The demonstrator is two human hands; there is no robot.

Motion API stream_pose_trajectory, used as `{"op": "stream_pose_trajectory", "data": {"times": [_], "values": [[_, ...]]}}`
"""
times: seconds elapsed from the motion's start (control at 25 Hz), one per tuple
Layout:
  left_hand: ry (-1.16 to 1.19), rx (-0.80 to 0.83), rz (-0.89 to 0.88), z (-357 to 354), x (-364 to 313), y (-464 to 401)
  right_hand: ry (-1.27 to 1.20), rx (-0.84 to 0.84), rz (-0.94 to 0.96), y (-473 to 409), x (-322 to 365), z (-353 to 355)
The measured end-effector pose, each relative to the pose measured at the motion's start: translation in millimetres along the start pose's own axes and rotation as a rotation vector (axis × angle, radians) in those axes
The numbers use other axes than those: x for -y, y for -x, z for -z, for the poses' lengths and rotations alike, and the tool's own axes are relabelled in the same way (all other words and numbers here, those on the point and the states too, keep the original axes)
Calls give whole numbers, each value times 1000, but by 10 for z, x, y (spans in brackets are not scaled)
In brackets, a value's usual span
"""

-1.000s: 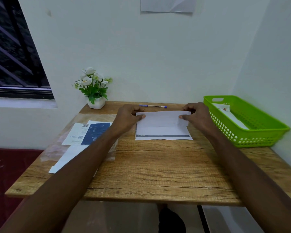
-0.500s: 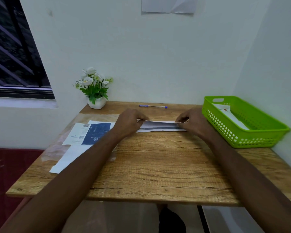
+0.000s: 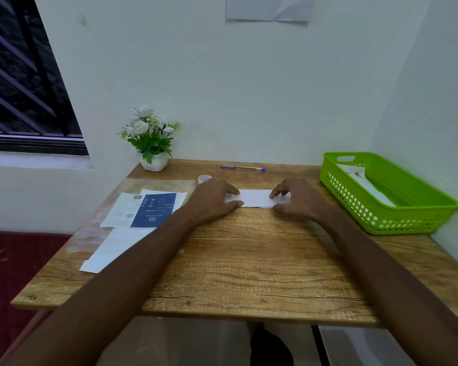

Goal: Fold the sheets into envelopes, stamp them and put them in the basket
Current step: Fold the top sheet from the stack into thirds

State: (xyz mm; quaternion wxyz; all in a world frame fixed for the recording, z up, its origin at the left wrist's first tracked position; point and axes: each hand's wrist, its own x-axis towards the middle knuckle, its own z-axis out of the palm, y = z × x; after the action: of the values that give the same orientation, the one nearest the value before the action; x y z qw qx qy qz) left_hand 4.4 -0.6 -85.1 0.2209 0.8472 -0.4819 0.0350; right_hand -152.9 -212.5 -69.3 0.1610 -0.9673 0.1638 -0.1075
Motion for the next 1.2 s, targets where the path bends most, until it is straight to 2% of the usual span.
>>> {"op": "stream_pose_trajectory", "data": {"times": [0.16, 0.36, 0.48, 0.6, 0.96, 1.2], "values": [[14, 116, 8, -19, -78, 35, 11, -13, 66, 5, 86, -152], [24, 290, -28, -21, -176, 68, -73, 168, 45, 16, 236, -287], [-43, 390, -50, -37, -194, 72, 26, 275, 57, 15, 267, -336], [-101, 460, -47, -65, -186, 59, 84, 315, 51, -20, 284, -367], [-232, 538, -20, -94, -206, 30, 188, 355, -54, -101, 243, -452], [-285, 492, 159, -122, -284, 51, 212, 381, -167, -104, 155, -303]]}}
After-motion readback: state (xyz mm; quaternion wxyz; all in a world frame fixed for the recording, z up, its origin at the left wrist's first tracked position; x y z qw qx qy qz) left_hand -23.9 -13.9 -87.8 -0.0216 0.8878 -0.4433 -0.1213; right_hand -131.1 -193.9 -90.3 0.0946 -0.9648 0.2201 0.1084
